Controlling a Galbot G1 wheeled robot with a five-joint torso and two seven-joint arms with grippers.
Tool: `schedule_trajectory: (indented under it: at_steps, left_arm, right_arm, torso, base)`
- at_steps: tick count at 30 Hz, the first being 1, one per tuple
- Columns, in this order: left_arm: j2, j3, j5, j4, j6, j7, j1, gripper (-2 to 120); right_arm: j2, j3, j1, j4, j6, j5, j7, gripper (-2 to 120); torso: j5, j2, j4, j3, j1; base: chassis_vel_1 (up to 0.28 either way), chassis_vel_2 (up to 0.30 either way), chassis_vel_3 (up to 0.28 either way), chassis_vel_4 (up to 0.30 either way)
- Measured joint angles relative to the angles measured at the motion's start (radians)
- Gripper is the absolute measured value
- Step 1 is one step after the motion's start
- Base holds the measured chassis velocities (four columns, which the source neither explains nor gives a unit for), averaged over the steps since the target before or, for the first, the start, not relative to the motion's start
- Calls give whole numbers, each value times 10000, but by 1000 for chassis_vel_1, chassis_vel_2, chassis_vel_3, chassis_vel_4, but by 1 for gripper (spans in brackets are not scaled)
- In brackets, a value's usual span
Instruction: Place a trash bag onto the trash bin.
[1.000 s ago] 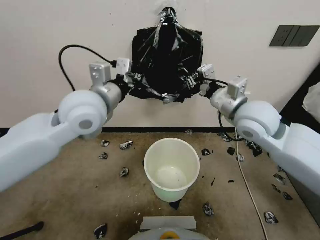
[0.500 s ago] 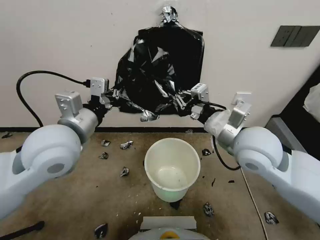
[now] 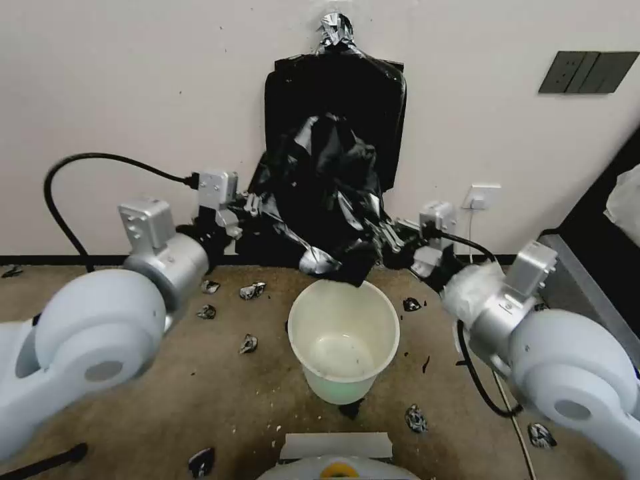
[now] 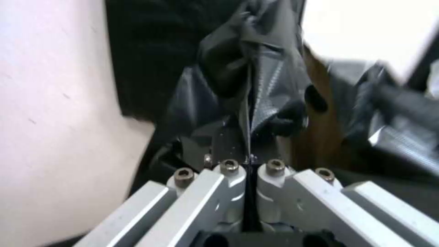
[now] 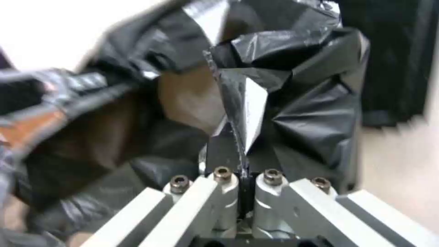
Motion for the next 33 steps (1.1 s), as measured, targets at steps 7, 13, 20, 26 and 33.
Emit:
schedule_trajectory:
  at_steps: [7,13,20,26,33]
  left_arm:
    - [-870,1500,506,463,6,-208,-112,0]
    - [-2179,2535,775,1259,26,-654,-142,0]
    - [-2885,3075,1041,1756,92,-1005,224,0]
    - [-3364,2498,1287,2258,193,-1233,1814,0]
    - [-3743,1830,1737,2489,344,-1362,3354,0]
  right_arm:
    - [241,748,-1749,-9,-5,-429,-129,0]
    - [410,1034,-2165,-210,45,-615,-55,0]
    - [599,991,-2640,-662,42,-658,59,0]
    - [1067,350,-2836,-1185,54,-1194,194,0]
    - [1701,-378,-2884,-1650,46,-1335,943,0]
  torso:
    - [2,0,-1,0,1]
    - [-1,-1,0,1,0]
    - [0,0,0,1,0]
    - [-1,0,1,1,1]
    - [-1,-1,1,0,0]
  base:
    - [0,0,0,0]
    - [0,0,0,0]
    - [0,0,0,0]
    - [0,0,0,0]
    - [0,0,0,0]
